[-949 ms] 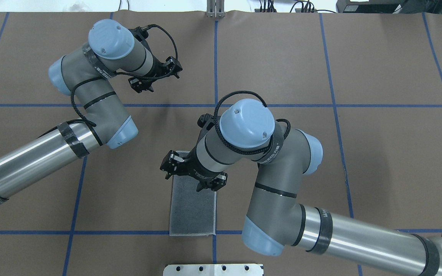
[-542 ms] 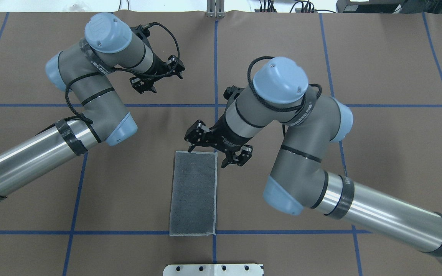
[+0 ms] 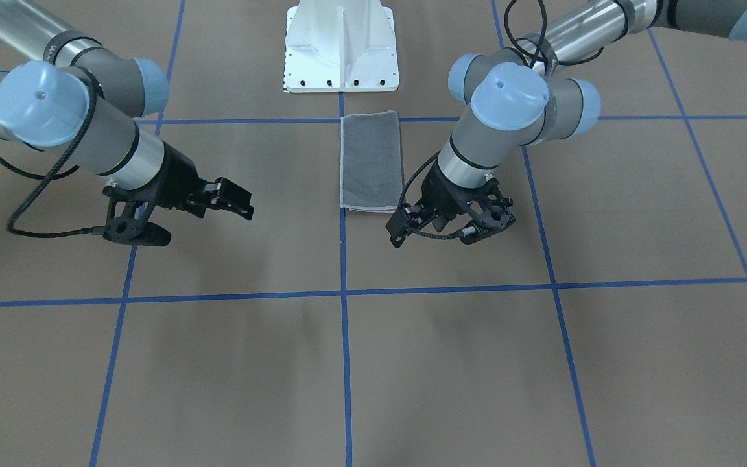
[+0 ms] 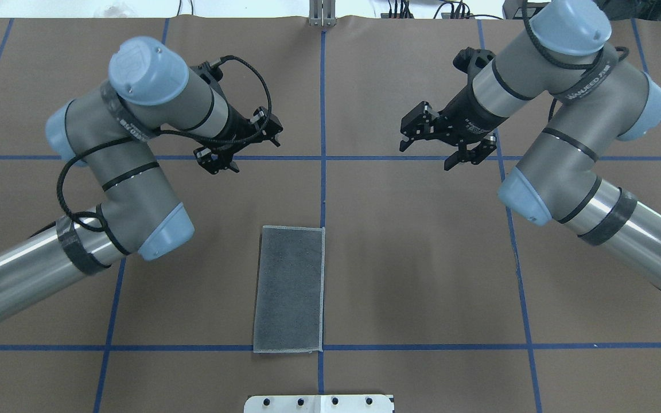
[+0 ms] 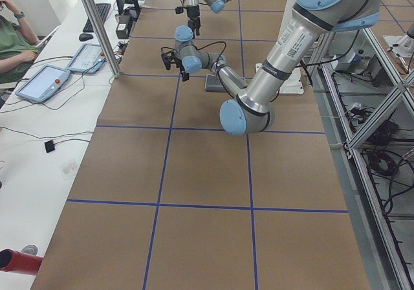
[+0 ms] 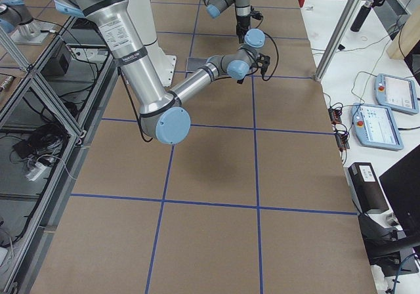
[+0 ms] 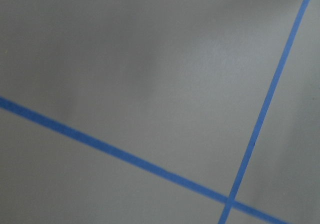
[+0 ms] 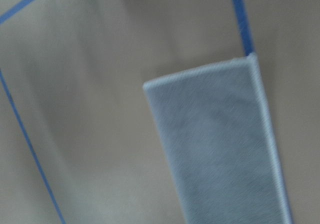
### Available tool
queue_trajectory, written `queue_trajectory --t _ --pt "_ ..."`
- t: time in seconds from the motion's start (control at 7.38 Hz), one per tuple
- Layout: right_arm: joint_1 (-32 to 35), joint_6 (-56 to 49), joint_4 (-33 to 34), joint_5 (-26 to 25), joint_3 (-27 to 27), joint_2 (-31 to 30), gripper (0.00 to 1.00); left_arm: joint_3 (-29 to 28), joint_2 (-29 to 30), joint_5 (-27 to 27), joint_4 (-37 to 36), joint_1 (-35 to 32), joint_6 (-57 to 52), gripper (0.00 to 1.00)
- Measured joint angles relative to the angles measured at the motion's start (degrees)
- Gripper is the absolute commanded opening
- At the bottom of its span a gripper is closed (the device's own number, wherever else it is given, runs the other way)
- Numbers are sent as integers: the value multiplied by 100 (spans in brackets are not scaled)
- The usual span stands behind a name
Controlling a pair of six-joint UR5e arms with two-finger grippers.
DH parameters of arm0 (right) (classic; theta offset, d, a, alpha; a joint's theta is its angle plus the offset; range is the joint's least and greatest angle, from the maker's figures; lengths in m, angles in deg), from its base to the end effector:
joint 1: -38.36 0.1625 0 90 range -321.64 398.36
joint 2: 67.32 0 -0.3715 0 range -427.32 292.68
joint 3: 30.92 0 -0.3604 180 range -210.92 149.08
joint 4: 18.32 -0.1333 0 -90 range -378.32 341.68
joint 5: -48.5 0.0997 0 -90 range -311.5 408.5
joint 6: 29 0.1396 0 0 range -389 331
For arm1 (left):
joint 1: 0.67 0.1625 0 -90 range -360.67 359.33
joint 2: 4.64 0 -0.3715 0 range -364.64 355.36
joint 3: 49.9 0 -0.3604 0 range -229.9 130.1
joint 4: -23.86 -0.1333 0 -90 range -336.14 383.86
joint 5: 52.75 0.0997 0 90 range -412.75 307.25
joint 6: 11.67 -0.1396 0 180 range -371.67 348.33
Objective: Fold towel twice with both arms
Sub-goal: 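Release the towel and raise the right gripper away from it, then move the left gripper over the towel strip's far end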
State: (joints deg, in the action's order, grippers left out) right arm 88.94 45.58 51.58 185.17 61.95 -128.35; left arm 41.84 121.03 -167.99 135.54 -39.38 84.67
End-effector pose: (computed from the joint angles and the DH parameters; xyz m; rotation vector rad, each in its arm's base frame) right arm -0.3711 -0.5014 0.2779 -0.1685 -1.1232 0.1776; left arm 0.4708 -0.4718 0.2247 -0.1029 1.0947 -0.4797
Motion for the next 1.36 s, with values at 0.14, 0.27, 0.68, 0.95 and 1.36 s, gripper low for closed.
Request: queue_trajectory --t 0.14,0.27,0.68,0.95,1.36 --pt "143 -255 -8 10 -175 -20 100 350 -196 224 -5 395 281 100" --pt "219 -406 -15 4 -286 -20 100 524 -270 502 -6 791 535 100" --pt "265 -502 -26 -24 -410 -9 100 579 -350 995 24 1596 784 100" --pt "267 -506 -29 -21 -444 -6 100 496 -353 1041 28 1730 772 100" --pt "260 -506 -29 -21 -469 -5 100 292 -353 1053 29 1721 627 100"
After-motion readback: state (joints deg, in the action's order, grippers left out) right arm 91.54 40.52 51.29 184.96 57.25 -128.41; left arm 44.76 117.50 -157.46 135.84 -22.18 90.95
